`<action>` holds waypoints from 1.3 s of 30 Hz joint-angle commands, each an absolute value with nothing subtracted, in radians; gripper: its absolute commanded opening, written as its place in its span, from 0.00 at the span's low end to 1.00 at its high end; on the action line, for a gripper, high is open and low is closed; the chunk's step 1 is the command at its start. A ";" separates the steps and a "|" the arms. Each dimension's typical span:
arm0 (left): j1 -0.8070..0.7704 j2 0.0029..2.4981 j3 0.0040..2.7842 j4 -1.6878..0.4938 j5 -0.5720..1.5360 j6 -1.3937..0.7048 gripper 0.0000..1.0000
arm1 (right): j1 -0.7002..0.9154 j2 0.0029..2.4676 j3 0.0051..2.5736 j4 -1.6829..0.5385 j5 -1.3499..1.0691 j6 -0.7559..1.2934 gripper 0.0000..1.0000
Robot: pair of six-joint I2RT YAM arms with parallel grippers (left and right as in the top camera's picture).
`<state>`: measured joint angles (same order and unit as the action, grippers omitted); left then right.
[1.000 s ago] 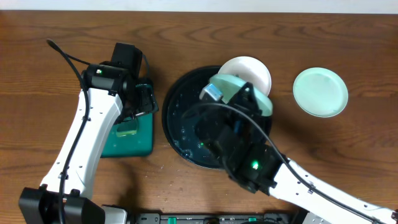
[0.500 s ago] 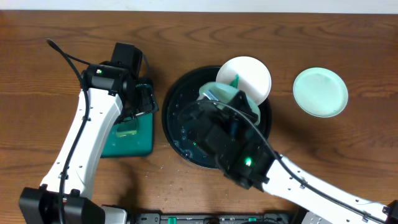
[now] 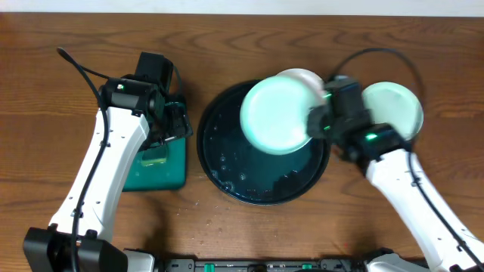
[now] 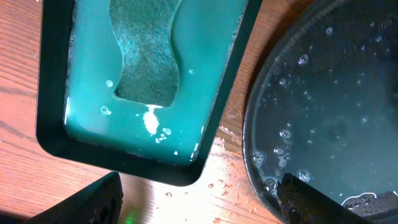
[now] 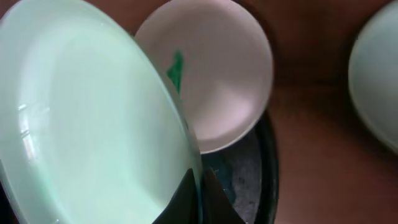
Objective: Clean dirty plates on tray and stack at the side
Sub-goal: 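Carry the green plate right and stack it on the first green plate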
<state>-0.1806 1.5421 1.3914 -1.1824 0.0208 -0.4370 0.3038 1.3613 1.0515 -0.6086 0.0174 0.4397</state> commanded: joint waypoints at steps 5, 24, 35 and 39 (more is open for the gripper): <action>-0.182 1.536 1.396 -1.188 0.019 -0.430 0.81 | -0.161 1.340 1.058 -0.726 -0.140 0.526 0.01; -0.182 1.536 1.396 -1.169 0.019 -0.431 0.81 | -0.646 1.644 1.058 -0.591 -0.245 0.542 0.02; -0.182 1.536 1.396 -1.169 0.019 -0.432 0.81 | -0.621 1.749 1.058 -0.488 -0.342 0.546 0.01; -0.182 1.536 1.396 -1.169 0.019 -0.435 0.81 | -0.581 1.749 1.058 -0.474 -0.341 0.546 0.10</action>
